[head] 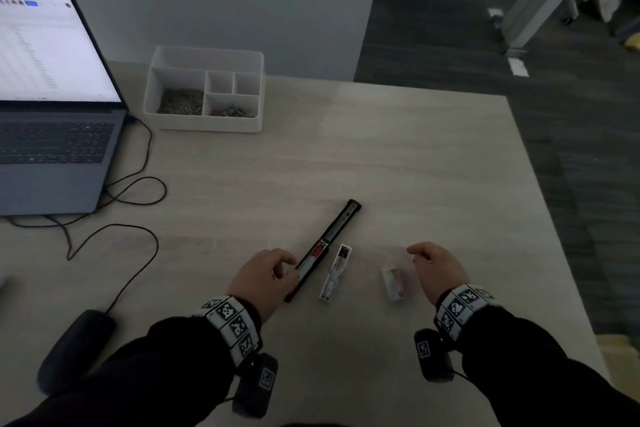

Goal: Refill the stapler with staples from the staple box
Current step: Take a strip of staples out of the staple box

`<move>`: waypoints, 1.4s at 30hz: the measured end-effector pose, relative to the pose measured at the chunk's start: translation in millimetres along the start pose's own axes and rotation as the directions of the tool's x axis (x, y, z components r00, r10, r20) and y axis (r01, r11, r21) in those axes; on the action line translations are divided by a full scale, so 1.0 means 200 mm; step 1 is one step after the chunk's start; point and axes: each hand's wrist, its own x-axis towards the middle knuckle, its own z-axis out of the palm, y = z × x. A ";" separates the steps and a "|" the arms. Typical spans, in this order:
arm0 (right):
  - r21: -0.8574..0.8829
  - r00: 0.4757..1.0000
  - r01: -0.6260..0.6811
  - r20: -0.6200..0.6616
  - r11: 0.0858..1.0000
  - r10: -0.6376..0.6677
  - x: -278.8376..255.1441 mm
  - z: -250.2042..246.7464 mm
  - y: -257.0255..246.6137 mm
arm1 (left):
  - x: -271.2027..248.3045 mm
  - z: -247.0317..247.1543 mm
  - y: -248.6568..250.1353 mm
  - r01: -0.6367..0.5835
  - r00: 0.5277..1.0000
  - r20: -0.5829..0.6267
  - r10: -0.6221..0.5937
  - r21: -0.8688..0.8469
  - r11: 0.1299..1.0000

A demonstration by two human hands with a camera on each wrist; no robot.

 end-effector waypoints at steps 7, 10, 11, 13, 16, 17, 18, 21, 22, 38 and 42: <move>-0.212 0.979 0.097 0.196 0.972 -0.055 -0.16 0.10 0.10 | -0.08 0.07 0.10 0.065 0.998 0.029 -0.060 -0.212 0.975; -0.209 0.978 0.109 0.196 0.972 -0.068 -0.20 0.13 0.08 | -0.13 0.13 0.18 0.122 0.989 0.118 -0.092 -0.283 0.951; -0.197 0.976 0.123 0.200 0.973 -0.083 -0.21 0.13 0.09 | -0.15 0.15 0.20 0.146 0.982 0.157 -0.101 -0.306 0.941; -0.163 0.960 0.194 0.233 0.967 -0.153 -0.25 0.14 0.08 | -0.17 0.20 0.24 0.191 0.968 0.222 -0.119 -0.336 0.922; -0.057 0.911 0.358 0.241 0.932 -0.335 -0.32 0.15 0.08 | -0.18 0.25 0.28 0.277 0.937 0.314 -0.154 -0.399 0.874; -0.019 0.890 0.408 0.230 0.913 -0.394 -0.34 0.16 0.08 | -0.19 0.27 0.29 0.316 0.921 0.353 -0.166 -0.424 0.849; 0.012 0.870 0.451 0.218 0.893 -0.442 -0.36 0.16 0.08 | -0.19 0.28 0.31 0.357 0.902 0.393 -0.177 -0.452 0.818; 0.090 0.821 0.541 0.160 0.836 -0.549 -0.41 0.17 0.08 | -0.20 0.29 0.34 0.471 0.849 0.496 -0.181 -0.557 0.684; 0.114 0.818 0.548 0.136 0.829 -0.559 -0.42 0.17 0.08 | -0.20 0.30 0.35 0.491 0.839 0.516 -0.171 -0.584 0.647; 0.641 0.950 0.033 0.219 0.767 -0.224 -0.49 0.10 0.04 | -0.23 0.27 0.28 0.447 0.888 0.408 -0.211 -0.664 0.599; 0.686 0.953 -0.021 0.234 0.727 -0.194 -0.49 0.12 0.03 | -0.24 0.26 0.27 0.442 0.892 0.396 -0.217 -0.667 0.600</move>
